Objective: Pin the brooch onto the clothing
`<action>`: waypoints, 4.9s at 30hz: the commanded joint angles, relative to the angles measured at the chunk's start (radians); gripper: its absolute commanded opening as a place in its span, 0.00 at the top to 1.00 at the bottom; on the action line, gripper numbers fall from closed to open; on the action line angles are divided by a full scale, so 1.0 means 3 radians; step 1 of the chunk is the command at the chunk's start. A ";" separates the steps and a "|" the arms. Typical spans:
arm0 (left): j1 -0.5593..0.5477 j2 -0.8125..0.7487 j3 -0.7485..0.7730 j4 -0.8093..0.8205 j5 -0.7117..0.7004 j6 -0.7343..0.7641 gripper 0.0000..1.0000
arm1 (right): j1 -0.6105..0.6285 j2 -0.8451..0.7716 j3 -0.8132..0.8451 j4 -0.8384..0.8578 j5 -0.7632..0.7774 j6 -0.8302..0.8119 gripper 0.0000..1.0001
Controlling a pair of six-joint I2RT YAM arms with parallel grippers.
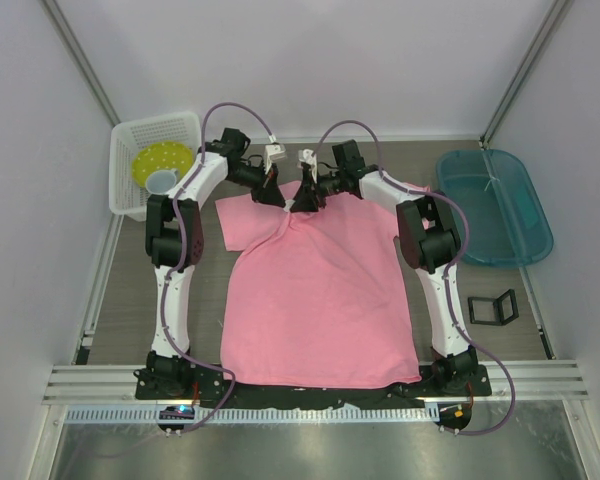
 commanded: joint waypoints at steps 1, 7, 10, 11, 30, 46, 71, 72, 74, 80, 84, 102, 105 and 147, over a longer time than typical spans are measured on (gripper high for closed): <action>-0.0015 -0.0037 0.0130 -0.0028 0.0104 0.0057 1.00 | 0.0017 -0.0076 0.0119 0.0188 0.0017 0.0123 0.71; -0.0010 -0.0042 0.0125 -0.0038 0.0104 0.0062 1.00 | 0.0017 -0.0025 0.0175 0.0204 0.0093 0.0235 0.78; -0.0015 -0.0042 0.0125 -0.0044 0.0109 0.0062 1.00 | 0.0022 -0.0004 0.0210 0.0204 0.0150 0.0276 0.80; -0.0010 -0.0047 0.0125 -0.0044 0.0109 0.0057 1.00 | 0.0017 0.0001 0.0216 0.0214 0.0185 0.0312 0.80; 0.0011 -0.0068 0.0079 -0.0034 0.0140 -0.0025 1.00 | -0.0039 0.0160 0.0446 0.0244 0.0375 0.0752 0.88; 0.0057 -0.0027 0.0115 -0.0003 0.0079 -0.0153 1.00 | -0.0208 -0.0024 -0.0117 0.1400 -0.0193 0.1289 0.80; -0.0601 -0.0614 -0.0687 0.0834 -0.1846 -0.0005 1.00 | -0.0402 -0.0183 0.0415 -0.0573 0.1325 0.0578 0.39; -0.0674 -0.0651 -0.0794 0.0932 -0.2011 0.0016 1.00 | -0.0413 -0.0203 0.0405 -0.0670 0.1427 0.0573 0.39; -0.0837 -0.0758 -0.1030 0.1131 -0.2287 0.0102 0.98 | -0.0454 -0.0264 0.0354 -0.0762 0.1499 0.0553 0.38; -0.0854 -0.0922 -0.1072 0.0807 -0.2049 0.0231 0.68 | -0.0551 -0.0331 0.0308 -0.1120 0.1837 0.0440 0.37; -0.0624 -0.0912 -0.0828 0.0739 -0.1844 -0.0101 0.60 | -0.0622 -0.0331 0.0328 -0.1141 0.2051 0.0516 0.39; -0.0296 0.0382 0.0509 0.0079 -0.2379 -0.1646 1.00 | -0.0643 -0.0158 0.0404 -0.1284 0.2665 0.0604 0.78; -0.0245 0.0423 0.0452 0.0130 -0.2782 -0.1702 1.00 | -0.0653 -0.0015 0.0517 -0.1346 0.2808 0.0598 0.79; -0.0081 0.0474 0.0616 0.0427 -0.3025 -0.1748 0.79 | -0.0934 0.0231 0.0814 -0.1560 0.3258 0.0394 0.51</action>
